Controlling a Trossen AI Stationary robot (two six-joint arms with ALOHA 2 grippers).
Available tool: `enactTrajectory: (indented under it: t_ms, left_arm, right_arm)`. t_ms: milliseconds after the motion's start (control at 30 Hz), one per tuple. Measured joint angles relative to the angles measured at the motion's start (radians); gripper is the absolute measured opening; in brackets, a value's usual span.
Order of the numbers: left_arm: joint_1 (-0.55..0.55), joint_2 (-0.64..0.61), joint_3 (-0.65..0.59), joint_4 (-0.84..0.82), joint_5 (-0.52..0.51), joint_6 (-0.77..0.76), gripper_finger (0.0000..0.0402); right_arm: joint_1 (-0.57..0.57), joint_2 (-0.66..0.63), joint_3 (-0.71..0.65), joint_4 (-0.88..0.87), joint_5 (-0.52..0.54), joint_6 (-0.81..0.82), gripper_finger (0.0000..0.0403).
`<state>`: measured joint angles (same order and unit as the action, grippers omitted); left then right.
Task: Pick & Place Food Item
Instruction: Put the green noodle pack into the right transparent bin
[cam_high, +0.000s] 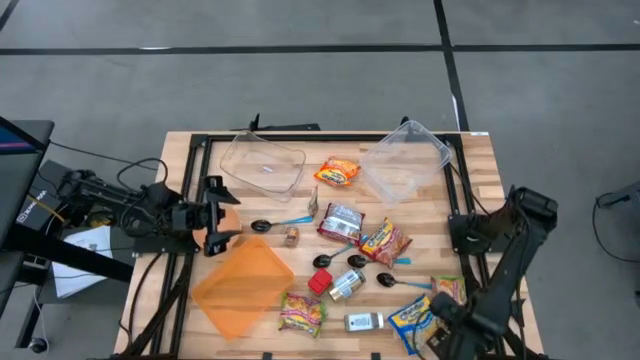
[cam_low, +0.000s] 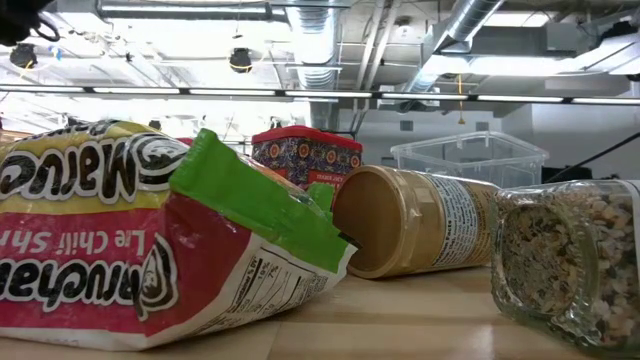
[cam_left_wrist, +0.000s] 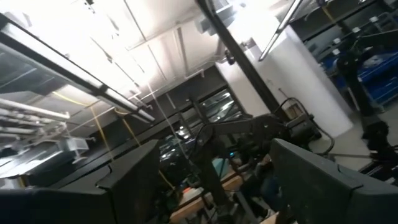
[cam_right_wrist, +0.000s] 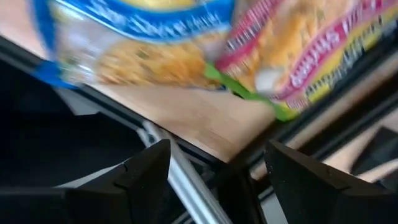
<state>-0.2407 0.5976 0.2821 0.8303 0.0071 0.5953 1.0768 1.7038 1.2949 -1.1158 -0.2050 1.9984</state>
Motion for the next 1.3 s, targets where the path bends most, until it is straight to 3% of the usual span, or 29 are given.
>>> enactTrajectory:
  t_ms: [300, 633, 1100, 1300]
  left_arm:
    - [-0.009, 0.001, 0.0, -0.007, 0.0, -0.004, 0.0298]
    - [-0.009, 0.007, 0.0, -0.011, 0.003, 0.0, 0.0298]
    - [-0.009, 0.007, 0.0, -0.011, 0.01, 0.0, 0.0298]
    - [-0.009, 0.007, 0.0, -0.011, 0.01, -0.001, 0.0298]
  right_arm:
    - [-0.045, 0.019, 0.0, -0.108, -0.009, 0.014, 0.0255]
    - [-0.144, 0.019, -0.01, -0.234, -0.003, -0.117, 0.0255]
    - [-0.151, 0.029, -0.008, -0.156, 0.08, -0.098, 0.0255]
    - [-0.171, 0.135, -0.01, -0.186, -0.001, -0.176, 0.0255]
